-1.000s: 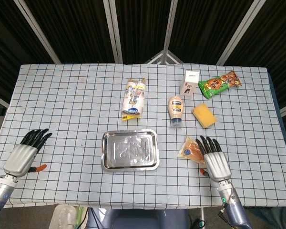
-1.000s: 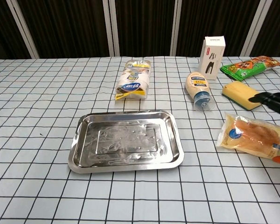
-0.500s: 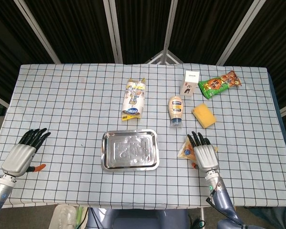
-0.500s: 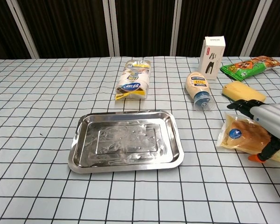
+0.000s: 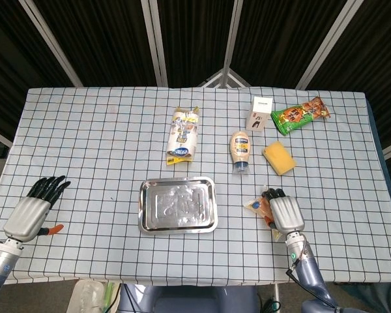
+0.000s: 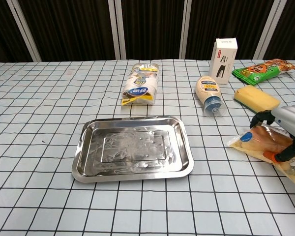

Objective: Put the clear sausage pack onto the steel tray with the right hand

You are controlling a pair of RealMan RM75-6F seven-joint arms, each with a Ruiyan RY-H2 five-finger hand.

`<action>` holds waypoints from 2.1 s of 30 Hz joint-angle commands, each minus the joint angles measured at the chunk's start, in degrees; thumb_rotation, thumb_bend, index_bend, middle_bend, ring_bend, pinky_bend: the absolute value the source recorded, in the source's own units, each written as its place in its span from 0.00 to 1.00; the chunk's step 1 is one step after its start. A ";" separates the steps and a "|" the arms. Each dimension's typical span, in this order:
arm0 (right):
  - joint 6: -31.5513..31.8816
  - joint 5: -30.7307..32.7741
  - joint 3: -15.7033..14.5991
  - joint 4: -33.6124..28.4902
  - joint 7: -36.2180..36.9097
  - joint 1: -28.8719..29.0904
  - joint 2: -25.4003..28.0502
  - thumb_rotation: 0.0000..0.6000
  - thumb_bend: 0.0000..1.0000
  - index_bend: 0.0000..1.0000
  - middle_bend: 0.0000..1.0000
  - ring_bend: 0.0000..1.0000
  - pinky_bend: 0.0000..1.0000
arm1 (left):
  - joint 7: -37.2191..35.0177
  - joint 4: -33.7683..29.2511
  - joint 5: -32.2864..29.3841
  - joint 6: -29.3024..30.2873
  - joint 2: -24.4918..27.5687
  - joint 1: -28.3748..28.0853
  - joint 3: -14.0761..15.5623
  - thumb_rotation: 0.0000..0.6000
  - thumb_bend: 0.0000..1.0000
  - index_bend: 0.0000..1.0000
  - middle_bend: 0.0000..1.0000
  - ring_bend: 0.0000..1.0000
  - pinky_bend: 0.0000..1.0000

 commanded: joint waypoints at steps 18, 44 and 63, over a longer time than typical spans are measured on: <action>0.34 4.68 7.07 -10.05 -17.78 9.59 -6.16 1.00 0.38 0.35 0.31 0.27 0.63 | 0.74 -0.29 0.24 -0.19 -0.18 -0.05 0.21 1.00 0.05 0.00 0.00 0.00 0.00; 2.94 16.64 11.55 7.62 -31.72 27.52 -33.98 1.00 0.38 0.01 0.08 0.08 0.48 | -4.71 0.96 -0.41 -0.59 1.21 -0.52 -0.37 1.00 0.05 0.00 0.00 0.00 0.00; 17.28 14.53 5.23 -15.36 -39.43 19.13 -19.81 1.00 0.24 0.00 0.00 0.00 0.16 | -4.59 1.13 -0.64 -0.59 1.21 -0.48 -0.45 1.00 0.05 0.00 0.00 0.00 0.00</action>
